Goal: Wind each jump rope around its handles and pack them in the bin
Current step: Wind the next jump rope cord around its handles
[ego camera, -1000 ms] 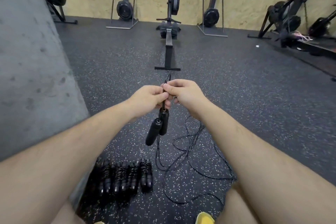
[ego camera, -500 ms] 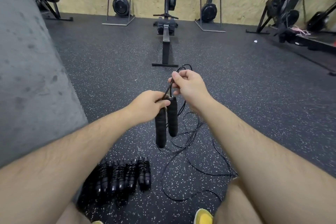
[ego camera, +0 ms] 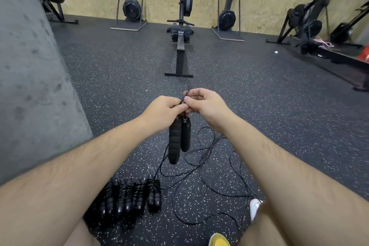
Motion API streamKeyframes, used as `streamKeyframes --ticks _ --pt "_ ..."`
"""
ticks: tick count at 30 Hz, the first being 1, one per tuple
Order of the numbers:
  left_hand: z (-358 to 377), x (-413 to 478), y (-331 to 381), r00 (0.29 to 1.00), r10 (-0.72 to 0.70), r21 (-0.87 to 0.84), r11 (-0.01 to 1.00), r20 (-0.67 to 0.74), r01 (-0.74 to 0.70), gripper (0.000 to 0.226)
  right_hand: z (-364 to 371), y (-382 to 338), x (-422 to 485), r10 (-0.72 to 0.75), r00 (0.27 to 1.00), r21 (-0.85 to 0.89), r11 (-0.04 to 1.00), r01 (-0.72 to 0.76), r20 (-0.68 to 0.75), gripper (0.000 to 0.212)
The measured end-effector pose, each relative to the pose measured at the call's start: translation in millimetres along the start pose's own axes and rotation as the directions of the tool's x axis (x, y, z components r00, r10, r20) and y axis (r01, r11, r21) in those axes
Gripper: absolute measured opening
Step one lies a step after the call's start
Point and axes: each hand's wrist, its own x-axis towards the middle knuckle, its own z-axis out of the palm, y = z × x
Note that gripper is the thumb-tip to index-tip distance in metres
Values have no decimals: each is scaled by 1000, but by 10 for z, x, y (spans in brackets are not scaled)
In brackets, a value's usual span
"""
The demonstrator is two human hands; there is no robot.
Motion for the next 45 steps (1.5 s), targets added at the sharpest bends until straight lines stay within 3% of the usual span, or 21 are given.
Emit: streamKeyframes --ticks 6,10,12,14,16,18,21,24,27,30,31,32,33,34,35,36,38,40,42,43,45 --pt "-39 -42 90 999 -2 52 999 50 0 33 37 -38 -57 51 998 28 998 -50 -48 16" --pt "-58 -34 72 999 -26 57 998 44 23 30 12 -55 -59 -124 959 -478 879 -13 -255 13" --pt "-54 -35 58 998 -58 15 998 13 58 29 52 -85 -93 -82 976 -477 879 -25 -203 12" --pt "-58 -20 32 995 -91 -5 996 -32 91 30 100 -102 -138 54 997 -465 882 -73 -55 25" --pt "-60 -4 29 985 -156 -114 983 -69 147 30 140 -88 -189 174 979 -506 857 -96 109 53" --pt "-59 1 59 968 -236 -333 922 -80 197 30 172 -43 -224 212 960 -534 842 -84 183 81" --pt "-46 5 115 944 -311 -554 807 -107 203 30 243 1 -259 168 971 -540 840 -51 169 95" --pt "-53 7 153 913 -389 -658 720 -122 219 28 326 -15 -263 79 995 -550 835 -32 61 98" --pt "-60 43 188 865 -467 -773 612 -182 168 31 375 -5 -246 -35 999 -748 663 -7 -41 98" --pt "-100 73 183 847 -505 -848 511 -164 140 30 411 26 -238 -129 990 -880 476 18 -50 76" --pt "-124 82 154 844 -516 -828 531 -148 180 30 412 26 -232 -136 990 -889 456 29 -37 69" --pt "-161 72 124 841 -524 -729 628 -135 274 33 404 18 -224 -141 990 -899 435 45 -19 64" --pt "-219 48 101 842 -522 -510 766 -136 392 39 388 7 -216 -146 989 -911 407 63 3 61" --pt "-294 7 91 846 -505 -175 861 -170 478 46 368 -11 -212 -156 987 -923 376 84 27 60" --pt "-364 -26 95 860 -451 167 853 -240 494 50 344 -27 -207 -166 985 -933 345 105 49 59" --pt "-429 -54 118 881 -356 396 794 -311 461 49 322 -39 -206 -172 983 -940 319 119 66 58" --pt "-529 -86 168 926 -157 489 812 -343 319 41 290 -47 -206 -173 980 -943 296 149 101 53" --pt "-575 -127 193 992 37 466 884 -118 22 61 280 -54 -209 -166 976 -938 294 185 140 48" --pt "-512 -192 182 971 169 537 810 168 -234 92 295 -82 -227 -149 970 -926 300 228 191 48" --pt "-468 -203 136 953 190 578 760 236 -295 101 304 -97 -230 -144 964 -918 302 258 223 50" --pt "-418 -175 62 945 225 643 692 238 -327 98 332 -124 -241 -143 952 -897 322 303 271 50"
